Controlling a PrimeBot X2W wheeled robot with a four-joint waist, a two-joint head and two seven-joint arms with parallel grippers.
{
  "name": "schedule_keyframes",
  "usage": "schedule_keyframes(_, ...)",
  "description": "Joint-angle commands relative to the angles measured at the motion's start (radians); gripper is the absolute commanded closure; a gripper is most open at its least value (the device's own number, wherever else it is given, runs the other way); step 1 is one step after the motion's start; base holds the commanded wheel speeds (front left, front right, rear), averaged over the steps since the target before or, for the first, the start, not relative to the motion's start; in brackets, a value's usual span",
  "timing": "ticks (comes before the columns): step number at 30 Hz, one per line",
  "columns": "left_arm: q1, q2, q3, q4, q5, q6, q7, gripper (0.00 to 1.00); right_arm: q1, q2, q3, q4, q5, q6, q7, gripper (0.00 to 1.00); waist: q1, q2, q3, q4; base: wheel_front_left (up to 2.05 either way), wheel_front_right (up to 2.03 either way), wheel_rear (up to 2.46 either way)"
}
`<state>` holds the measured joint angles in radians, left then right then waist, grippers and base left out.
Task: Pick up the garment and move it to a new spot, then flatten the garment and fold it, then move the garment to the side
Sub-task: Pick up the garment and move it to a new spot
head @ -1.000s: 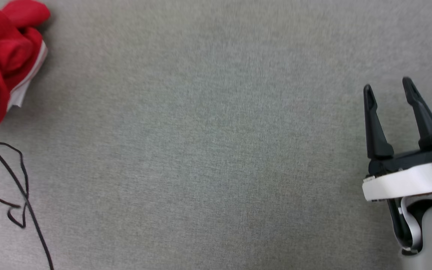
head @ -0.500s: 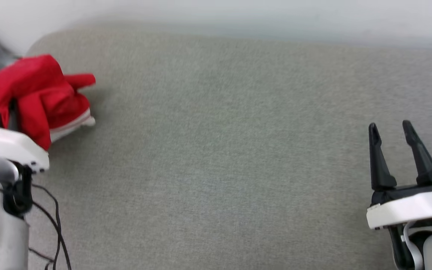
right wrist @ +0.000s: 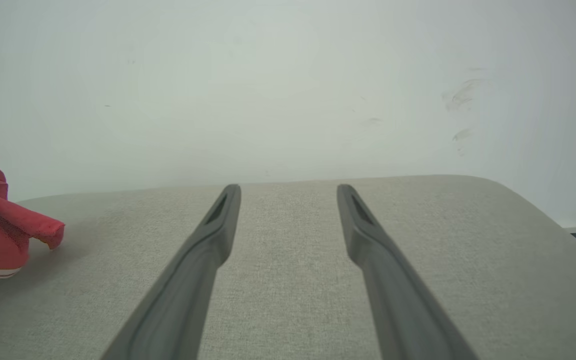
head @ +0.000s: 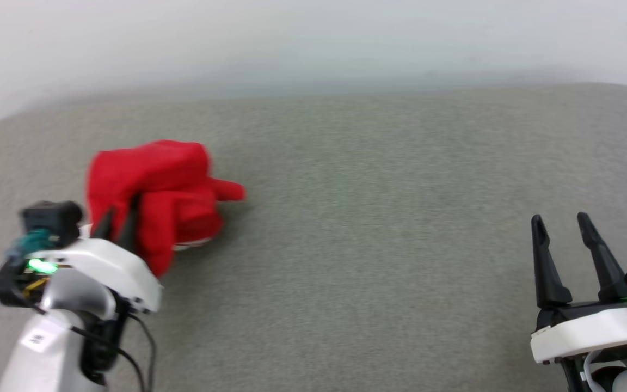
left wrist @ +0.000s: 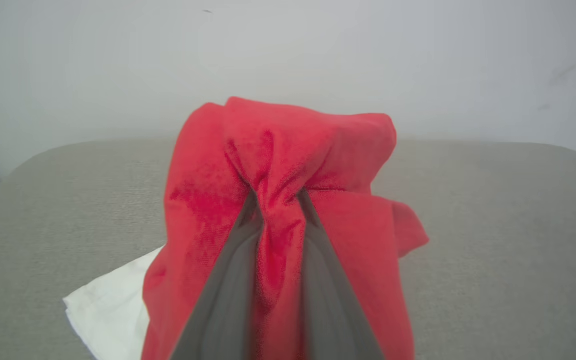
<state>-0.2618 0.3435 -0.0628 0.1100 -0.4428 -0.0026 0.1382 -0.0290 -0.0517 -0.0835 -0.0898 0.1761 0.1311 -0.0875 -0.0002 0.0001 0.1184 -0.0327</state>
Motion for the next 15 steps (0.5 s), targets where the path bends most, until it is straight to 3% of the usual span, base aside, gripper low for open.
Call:
schedule_keyframes(1, 0.017, -0.021, -0.042, -0.034, 0.007, -0.012, 0.020, 1.00, 0.016, 0.002, 0.004, -0.002, 0.005, -0.001, -0.002, 0.00, 0.0002, -0.0001, -0.015, -0.060, 0.00, 0.00, 0.00)
schedule_keyframes(7, 0.012, -0.076, -0.166, -0.065, 0.014, -0.054, 0.076, 1.00, 0.017, 0.002, 0.013, -0.011, 0.018, -0.001, -0.005, 0.00, 0.0002, -0.0001, 0.012, -0.135, 0.00, 0.00, 0.00)
schedule_keyframes(15, 0.004, -0.124, -0.338, -0.031, 0.053, -0.099, 0.106, 1.00, -0.008, 0.002, 0.023, 0.000, 0.042, -0.001, -0.030, 0.00, 0.0002, -0.0001, 0.082, -0.186, 0.00, 0.00, 0.00)
